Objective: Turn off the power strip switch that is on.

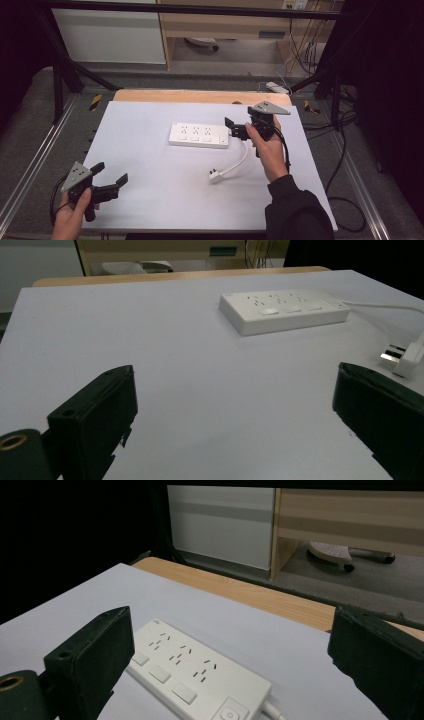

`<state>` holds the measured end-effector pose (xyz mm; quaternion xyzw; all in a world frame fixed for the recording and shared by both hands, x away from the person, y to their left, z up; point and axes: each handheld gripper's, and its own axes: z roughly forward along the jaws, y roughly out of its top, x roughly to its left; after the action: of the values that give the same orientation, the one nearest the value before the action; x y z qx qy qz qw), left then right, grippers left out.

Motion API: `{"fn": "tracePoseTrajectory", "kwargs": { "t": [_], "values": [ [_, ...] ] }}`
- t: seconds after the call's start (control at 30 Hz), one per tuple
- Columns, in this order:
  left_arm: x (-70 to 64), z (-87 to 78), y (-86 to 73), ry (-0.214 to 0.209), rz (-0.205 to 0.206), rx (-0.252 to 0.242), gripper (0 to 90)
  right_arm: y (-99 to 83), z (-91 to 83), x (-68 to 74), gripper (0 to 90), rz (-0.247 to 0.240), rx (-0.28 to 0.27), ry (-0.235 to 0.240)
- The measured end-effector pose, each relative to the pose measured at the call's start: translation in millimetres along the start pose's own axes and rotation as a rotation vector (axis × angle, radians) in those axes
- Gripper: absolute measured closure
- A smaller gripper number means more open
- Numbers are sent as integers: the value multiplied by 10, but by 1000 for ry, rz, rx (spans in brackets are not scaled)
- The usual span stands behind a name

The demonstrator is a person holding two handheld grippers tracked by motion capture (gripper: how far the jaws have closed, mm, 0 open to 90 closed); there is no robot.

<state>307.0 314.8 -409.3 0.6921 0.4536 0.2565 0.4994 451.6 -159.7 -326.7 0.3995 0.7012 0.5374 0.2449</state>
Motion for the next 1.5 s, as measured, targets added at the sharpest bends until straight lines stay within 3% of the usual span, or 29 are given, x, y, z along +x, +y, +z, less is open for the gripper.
{"fn": "tracePoseTrajectory", "kwargs": {
  "t": [0.27, 0.5, 0.7, 1.1, 1.5],
  "values": [
    [4, 2, -1, 1, -4, -3, 42, -80, -212, -71, 48, -33, -45, -30],
    [6, 6, -2, 3, -5, -2, 43, -145, -408, -144, 41, -14, -85, -43],
    [-2, 8, -2, 7, -3, -4, 42, -268, -551, -222, 38, -23, -88, -59],
    [-2, 17, -9, 9, -6, 1, 43, -610, -826, -365, 43, 42, -101, -95],
    [-6, 21, -13, 9, -10, 2, 43, -906, -986, -428, 43, 48, -67, -123]
  ]
}}
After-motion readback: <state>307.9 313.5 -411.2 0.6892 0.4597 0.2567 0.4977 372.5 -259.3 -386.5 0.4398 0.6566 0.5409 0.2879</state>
